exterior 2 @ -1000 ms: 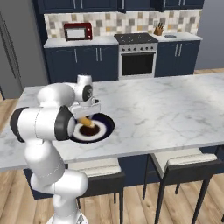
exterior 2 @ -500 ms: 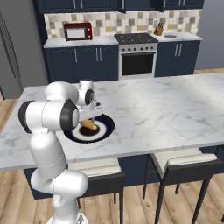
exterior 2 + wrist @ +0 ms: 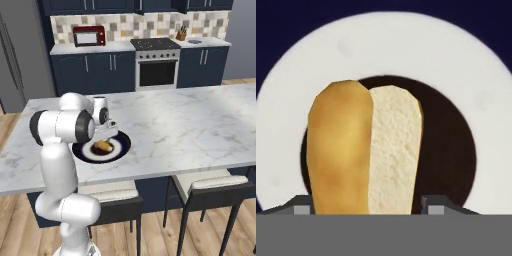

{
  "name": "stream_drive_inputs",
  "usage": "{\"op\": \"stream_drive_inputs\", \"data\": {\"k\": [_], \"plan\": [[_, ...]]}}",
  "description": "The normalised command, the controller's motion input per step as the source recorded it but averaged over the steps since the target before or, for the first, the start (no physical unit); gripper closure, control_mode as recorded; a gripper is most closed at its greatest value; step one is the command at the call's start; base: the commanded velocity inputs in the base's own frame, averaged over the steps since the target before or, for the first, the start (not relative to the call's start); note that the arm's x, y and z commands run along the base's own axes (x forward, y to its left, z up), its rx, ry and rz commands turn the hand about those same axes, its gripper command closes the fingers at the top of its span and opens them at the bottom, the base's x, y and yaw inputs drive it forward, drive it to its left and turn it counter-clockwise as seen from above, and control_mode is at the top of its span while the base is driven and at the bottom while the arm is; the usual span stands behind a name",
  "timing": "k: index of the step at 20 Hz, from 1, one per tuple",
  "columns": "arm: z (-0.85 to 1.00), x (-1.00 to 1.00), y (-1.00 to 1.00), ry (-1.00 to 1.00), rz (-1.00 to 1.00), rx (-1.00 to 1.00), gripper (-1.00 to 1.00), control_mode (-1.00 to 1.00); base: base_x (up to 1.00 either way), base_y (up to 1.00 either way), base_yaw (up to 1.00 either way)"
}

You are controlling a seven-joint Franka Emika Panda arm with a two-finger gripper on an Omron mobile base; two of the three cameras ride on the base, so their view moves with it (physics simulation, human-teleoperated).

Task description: Move the hot dog bun to the plate on the dining table and place the condiment next to that plate. Then navigate to the fridge and take the sausage and place it on the plate as well.

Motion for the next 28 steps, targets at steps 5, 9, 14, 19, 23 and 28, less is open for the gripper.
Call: {"op": "stream_drive_inputs", "data": {"k": [5,9,14,19,23,28], "plan": [[-0.32,0.20,0.15,-0.02,0.00,-0.04,-1.00,-1.00,0.00,0.00,0.00],[-0.06,0.01,0.10,-0.08,0.00,-0.03,-1.00,-1.00,0.00,0.00,0.00],[0.18,-0.22,0.01,-0.16,0.05,0.00,-1.00,-1.00,0.00,0.00,0.00],[0.48,-0.42,0.00,-0.17,0.05,0.00,-1.00,-1.00,0.00,0.00,0.00],[0.61,-0.60,0.00,-0.22,0.05,0.00,-1.00,-1.00,0.00,0.00,0.00],[0.63,-0.64,0.09,-0.18,0.00,0.00,-1.00,-1.00,0.00,0.00,0.00]]}}
